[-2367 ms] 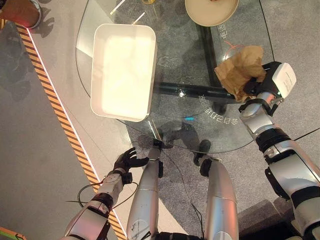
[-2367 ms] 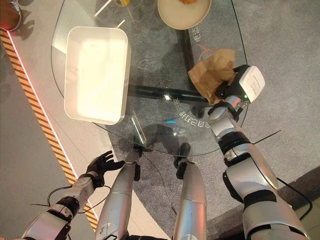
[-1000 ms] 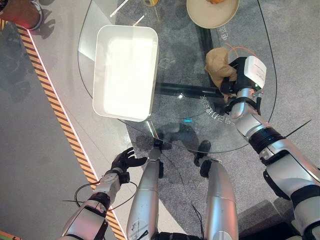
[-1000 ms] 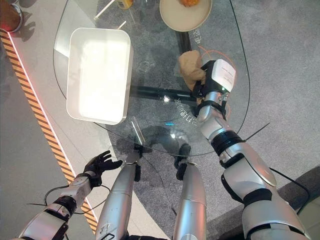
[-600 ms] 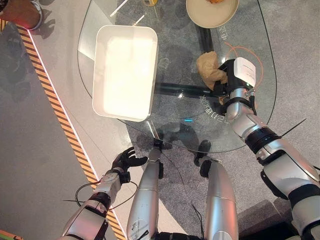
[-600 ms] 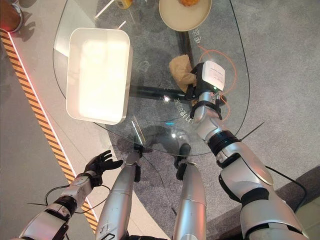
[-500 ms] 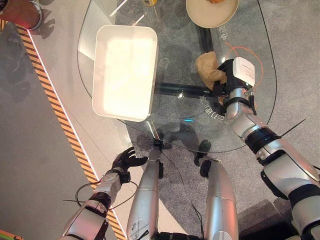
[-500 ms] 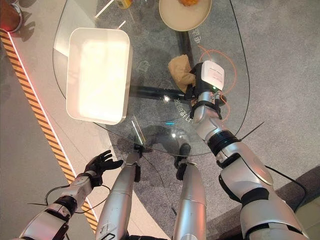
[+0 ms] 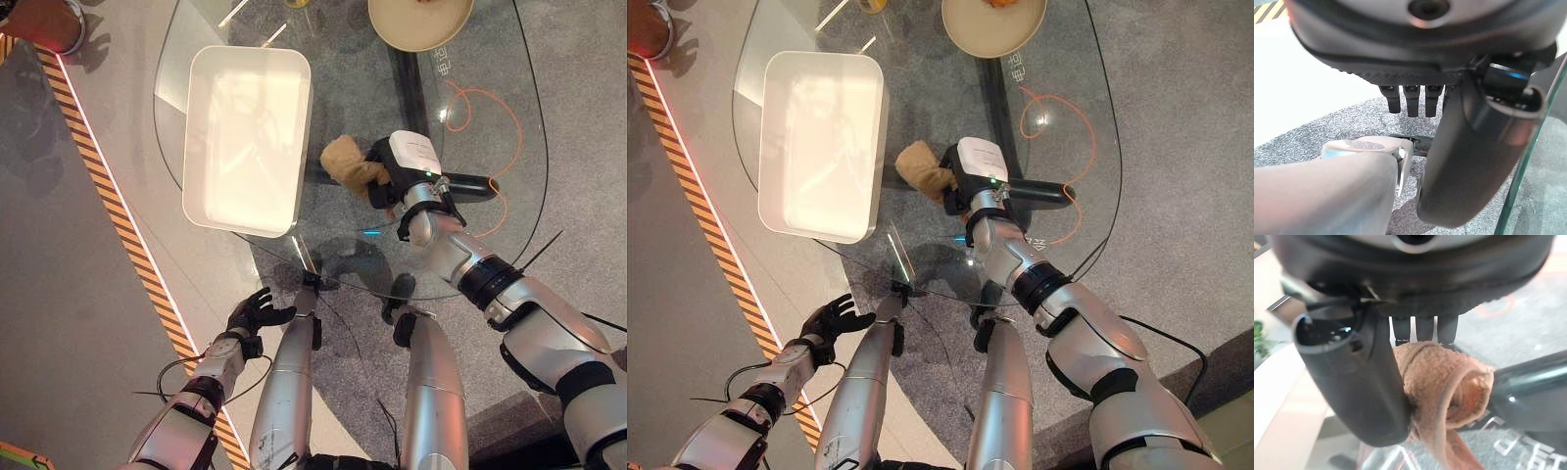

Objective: Wipe the table with a cloth and put it in the basket.

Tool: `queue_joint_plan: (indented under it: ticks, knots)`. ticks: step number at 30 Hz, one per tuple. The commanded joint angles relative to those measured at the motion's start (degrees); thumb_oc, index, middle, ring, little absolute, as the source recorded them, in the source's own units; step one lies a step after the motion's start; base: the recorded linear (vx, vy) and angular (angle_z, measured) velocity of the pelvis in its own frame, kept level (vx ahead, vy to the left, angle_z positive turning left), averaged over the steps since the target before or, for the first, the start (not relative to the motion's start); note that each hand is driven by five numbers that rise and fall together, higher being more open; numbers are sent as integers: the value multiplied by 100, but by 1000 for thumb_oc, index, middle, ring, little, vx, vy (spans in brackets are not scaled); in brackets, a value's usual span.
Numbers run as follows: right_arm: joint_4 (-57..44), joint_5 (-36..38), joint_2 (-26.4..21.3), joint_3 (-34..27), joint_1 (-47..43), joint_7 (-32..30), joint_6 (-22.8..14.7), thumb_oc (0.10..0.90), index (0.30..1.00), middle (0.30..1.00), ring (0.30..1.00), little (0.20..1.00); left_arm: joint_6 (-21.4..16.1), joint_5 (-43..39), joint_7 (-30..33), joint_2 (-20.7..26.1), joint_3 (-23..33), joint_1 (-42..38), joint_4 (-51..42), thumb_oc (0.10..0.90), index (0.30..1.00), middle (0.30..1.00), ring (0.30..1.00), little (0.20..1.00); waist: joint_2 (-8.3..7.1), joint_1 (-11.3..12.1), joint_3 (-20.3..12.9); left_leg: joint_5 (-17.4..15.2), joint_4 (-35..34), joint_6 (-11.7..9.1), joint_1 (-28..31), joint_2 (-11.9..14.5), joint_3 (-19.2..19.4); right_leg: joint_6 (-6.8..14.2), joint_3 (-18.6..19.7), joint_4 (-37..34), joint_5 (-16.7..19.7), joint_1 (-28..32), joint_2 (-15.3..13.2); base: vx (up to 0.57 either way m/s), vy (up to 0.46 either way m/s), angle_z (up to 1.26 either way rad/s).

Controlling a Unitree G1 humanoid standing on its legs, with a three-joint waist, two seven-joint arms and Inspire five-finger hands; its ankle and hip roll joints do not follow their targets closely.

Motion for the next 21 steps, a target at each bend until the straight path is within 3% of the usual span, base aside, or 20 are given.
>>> queue_joint_plan:
  ticks: [1,21]
  knots:
    - [-683,-380,102,-10,-343,-32,-532,100,300,300,300,200,-117,150,147,-68,-137,188,1,800,900,900,900,900,147,3,-119,-707,749,332,29,-294,488,338,197,-994,739,188,123,0,0,0]
    - [-1025,-603,134,234,166,545,-692,100,300,300,300,200,-113,141,180,-72,-87,166,11,800,900,900,900,900,102,-67,-119,-683,744,311,-25,-269,510,347,209,-963,738,107,133,0,0,0]
